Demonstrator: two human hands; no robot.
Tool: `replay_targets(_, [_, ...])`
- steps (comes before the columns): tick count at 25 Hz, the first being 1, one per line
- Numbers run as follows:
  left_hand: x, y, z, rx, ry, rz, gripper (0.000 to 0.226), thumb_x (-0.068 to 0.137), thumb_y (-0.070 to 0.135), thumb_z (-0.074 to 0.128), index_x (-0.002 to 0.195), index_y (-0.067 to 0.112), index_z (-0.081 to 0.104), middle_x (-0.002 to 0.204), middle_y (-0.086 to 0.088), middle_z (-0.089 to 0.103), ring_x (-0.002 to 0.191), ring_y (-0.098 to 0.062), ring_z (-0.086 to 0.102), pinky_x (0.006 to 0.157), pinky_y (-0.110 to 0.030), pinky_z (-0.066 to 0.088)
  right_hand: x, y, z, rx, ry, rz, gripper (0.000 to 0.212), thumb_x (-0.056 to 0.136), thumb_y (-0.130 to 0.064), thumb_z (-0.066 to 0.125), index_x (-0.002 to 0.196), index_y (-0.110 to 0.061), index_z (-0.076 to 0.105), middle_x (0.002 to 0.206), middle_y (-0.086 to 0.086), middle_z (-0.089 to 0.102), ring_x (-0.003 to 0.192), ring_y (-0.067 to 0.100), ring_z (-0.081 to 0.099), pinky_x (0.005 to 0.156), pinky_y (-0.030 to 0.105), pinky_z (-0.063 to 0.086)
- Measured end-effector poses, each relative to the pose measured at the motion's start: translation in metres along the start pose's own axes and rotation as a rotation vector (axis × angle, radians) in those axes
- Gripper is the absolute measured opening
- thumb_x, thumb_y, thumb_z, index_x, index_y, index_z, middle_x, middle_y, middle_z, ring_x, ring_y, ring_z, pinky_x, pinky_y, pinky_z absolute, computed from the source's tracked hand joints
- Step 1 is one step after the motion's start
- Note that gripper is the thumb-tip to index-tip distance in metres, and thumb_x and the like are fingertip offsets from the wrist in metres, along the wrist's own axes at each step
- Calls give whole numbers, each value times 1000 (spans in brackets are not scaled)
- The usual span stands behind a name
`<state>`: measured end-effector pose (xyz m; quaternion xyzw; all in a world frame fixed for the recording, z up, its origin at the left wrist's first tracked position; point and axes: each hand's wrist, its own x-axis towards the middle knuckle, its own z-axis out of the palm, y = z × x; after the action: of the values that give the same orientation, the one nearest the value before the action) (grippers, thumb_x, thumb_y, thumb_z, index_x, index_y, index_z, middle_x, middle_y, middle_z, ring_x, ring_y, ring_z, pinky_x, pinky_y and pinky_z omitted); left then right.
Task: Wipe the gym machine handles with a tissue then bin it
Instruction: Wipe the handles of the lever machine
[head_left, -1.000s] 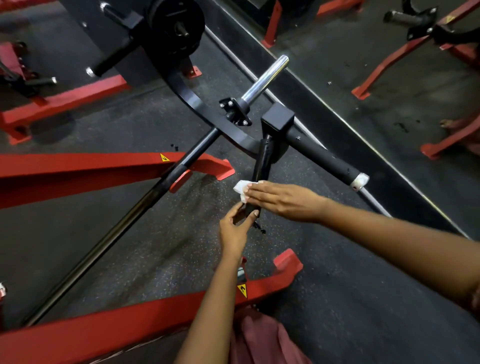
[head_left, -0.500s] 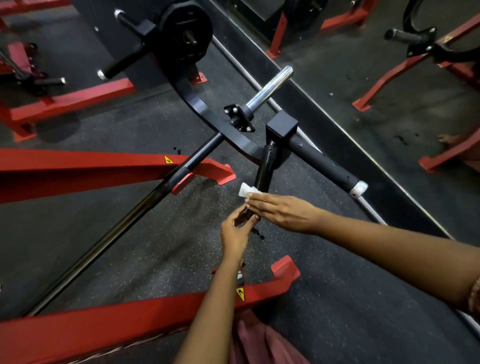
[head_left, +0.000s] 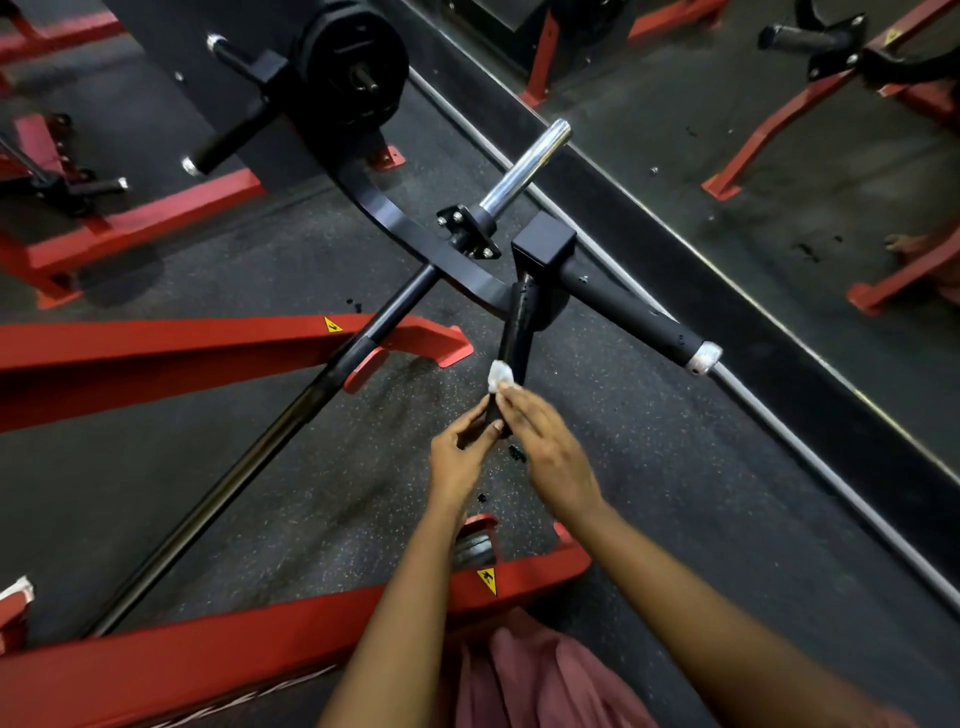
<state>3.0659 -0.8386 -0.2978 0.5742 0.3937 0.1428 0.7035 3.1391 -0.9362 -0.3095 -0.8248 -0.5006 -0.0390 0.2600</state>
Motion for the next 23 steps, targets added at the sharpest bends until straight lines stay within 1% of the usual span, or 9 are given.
replay_targets(4, [0,0,-7,-24,-63,-53,39,88,1,56,126,9,54,118,1,59,110,-9,55,90,-13,45,-32,-14,-2,154,22,68,53,78,13,42,128,-3,50,130,10,54,122,18,47,103,35,40])
replay_targets(6, [2,0,-9,-35,-68,-70,36,90,7,54,125,11,55,120,3,58,114,-7,52,95,-16,40,-10,-11,-16,267,141,225,48,82,7,35,127,-2,51,129,12,54,120,18,48,105,21,35])
replay_targets(8, [3,0,-9,-20,-55,-74,33,91,18,55,123,14,58,122,6,59,116,-4,51,100,-19,36,30,-7,-25,377,251,484,50,83,12,37,130,-3,47,134,14,49,121,17,46,101,-1,23])
replay_targets(10, [4,-3,-6,-34,-29,-57,32,91,21,55,122,13,60,121,4,61,115,-5,54,101,-21,37,57,-12,-20,430,233,646,56,84,16,37,134,-6,42,140,14,42,125,17,43,93,-10,14])
replay_targets(13, [4,-5,-3,-25,17,-35,30,93,17,53,121,9,60,114,2,63,110,-7,57,98,-19,42,41,-38,5,462,244,726,58,86,14,38,137,-12,39,144,8,38,127,12,38,90,-8,14])
replay_targets(16, [6,-6,-1,-29,59,-36,28,90,16,57,117,10,62,114,-2,65,106,-11,60,95,-23,45,-6,-66,23,476,242,739,64,80,19,37,137,-10,38,143,11,38,128,11,33,97,-5,14])
replay_targets(19, [3,-5,4,-35,85,-32,32,84,12,65,116,8,63,109,-4,67,91,-1,64,86,-15,49,-17,-65,16,500,311,774,56,78,8,33,131,-5,46,135,12,49,125,21,47,97,-2,21])
replay_targets(21, [3,-6,5,-26,97,-5,36,81,6,68,116,7,62,107,-4,66,83,4,64,85,-15,49,13,-44,2,537,361,836,50,83,9,37,129,-7,50,128,12,56,116,25,55,92,9,32])
replay_targets(23, [4,-6,5,-1,94,7,38,79,4,69,117,6,61,106,-5,66,82,4,63,87,-18,49,58,-18,-10,615,332,896,47,88,6,40,131,-11,48,126,13,58,111,26,57,89,22,39])
